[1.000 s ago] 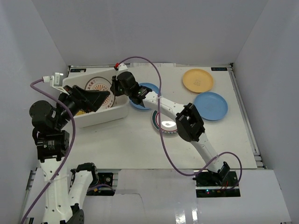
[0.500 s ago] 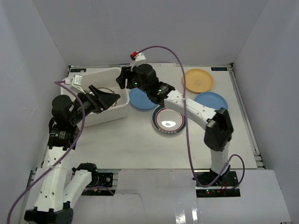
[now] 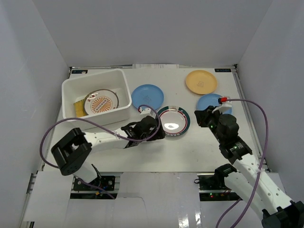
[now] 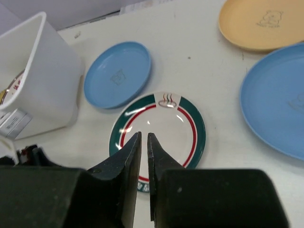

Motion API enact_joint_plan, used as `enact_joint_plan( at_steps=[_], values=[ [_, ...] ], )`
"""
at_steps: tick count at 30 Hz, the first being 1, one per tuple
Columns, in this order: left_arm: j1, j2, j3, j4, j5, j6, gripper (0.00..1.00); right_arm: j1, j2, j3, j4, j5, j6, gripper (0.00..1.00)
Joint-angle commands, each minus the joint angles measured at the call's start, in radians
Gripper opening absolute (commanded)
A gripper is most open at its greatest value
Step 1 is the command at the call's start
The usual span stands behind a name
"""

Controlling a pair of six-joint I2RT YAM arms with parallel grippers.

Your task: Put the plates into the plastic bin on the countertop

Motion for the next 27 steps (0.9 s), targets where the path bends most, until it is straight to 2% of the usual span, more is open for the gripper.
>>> enact_joint_plan(
  at_steps=[1, 7, 11, 12, 14, 15, 17, 18, 21, 22, 23, 27],
  values=[
    [-0.012, 0.085, 0.015, 0.163, -0.160, -0.079, 0.84, -0.012, -0.140, -0.068, -0.081, -0.066, 0.024, 0.16],
    [-0.009, 0.224, 0.076, 0.202, -0.252, -0.080, 0.83, -0.014, -0.242, -0.113, -0.184, -0.126, 0.021, 0.25],
    [-0.008, 0.334, 0.093, 0.266, -0.298, -0.050, 0.73, -0.012, -0.254, -0.142, -0.190, -0.149, 0.022, 0.27],
    [-0.008, 0.356, 0.093, 0.289, -0.304, -0.041, 0.64, -0.014, -0.253, -0.148, -0.192, -0.156, 0.022, 0.27],
    [-0.008, 0.371, 0.099, 0.288, -0.318, -0.028, 0.54, -0.014, -0.256, -0.156, -0.204, -0.160, 0.022, 0.27],
    [-0.008, 0.377, 0.099, 0.274, -0.327, -0.027, 0.42, -0.014, -0.259, -0.156, -0.209, -0.160, 0.022, 0.27],
    [-0.008, 0.370, 0.085, 0.275, -0.333, -0.031, 0.32, -0.012, -0.272, -0.157, -0.213, -0.160, 0.022, 0.27],
    [-0.008, 0.351, 0.064, 0.277, -0.332, -0.037, 0.22, -0.014, -0.276, -0.156, -0.212, -0.160, 0.022, 0.28],
    [-0.018, 0.317, 0.023, 0.297, -0.329, -0.050, 0.11, -0.014, -0.263, -0.133, -0.218, -0.160, 0.018, 0.28],
    [-0.021, 0.302, 0.021, 0.298, -0.321, -0.044, 0.03, -0.014, -0.256, -0.127, -0.219, -0.160, 0.016, 0.28],
    [-0.027, 0.293, 0.022, 0.297, -0.320, -0.035, 0.00, -0.012, -0.251, -0.107, -0.227, -0.157, 0.010, 0.28],
    [-0.061, 0.154, 0.001, 0.300, -0.289, 0.005, 0.00, -0.014, -0.253, -0.035, -0.271, -0.134, -0.013, 0.32]
  ],
)
